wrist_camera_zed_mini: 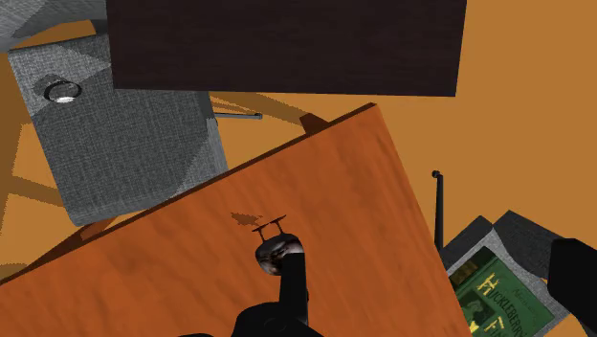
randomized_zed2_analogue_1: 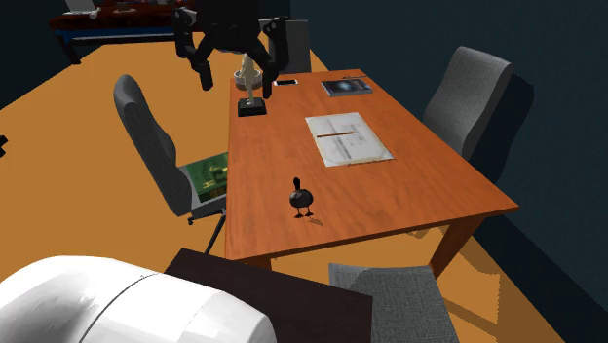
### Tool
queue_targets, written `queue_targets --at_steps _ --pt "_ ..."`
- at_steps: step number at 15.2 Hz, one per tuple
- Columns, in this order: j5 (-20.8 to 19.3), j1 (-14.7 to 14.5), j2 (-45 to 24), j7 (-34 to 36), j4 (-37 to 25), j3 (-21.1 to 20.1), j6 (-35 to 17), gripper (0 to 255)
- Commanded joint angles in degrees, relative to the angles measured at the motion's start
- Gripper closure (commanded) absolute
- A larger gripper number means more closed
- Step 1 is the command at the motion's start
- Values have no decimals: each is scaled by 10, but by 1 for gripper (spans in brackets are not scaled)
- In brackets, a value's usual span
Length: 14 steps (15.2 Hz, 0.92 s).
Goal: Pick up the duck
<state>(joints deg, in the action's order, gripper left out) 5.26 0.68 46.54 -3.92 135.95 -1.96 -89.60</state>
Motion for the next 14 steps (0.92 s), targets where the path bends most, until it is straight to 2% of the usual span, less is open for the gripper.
queue_targets --at_steps 1,8,14 --pt "0 0 0 0 0 0 0 0" --pt "-7 -6 -33 -53 110 11 -174 0" --pt "-9 -13 -111 -100 169 24 -336 0"
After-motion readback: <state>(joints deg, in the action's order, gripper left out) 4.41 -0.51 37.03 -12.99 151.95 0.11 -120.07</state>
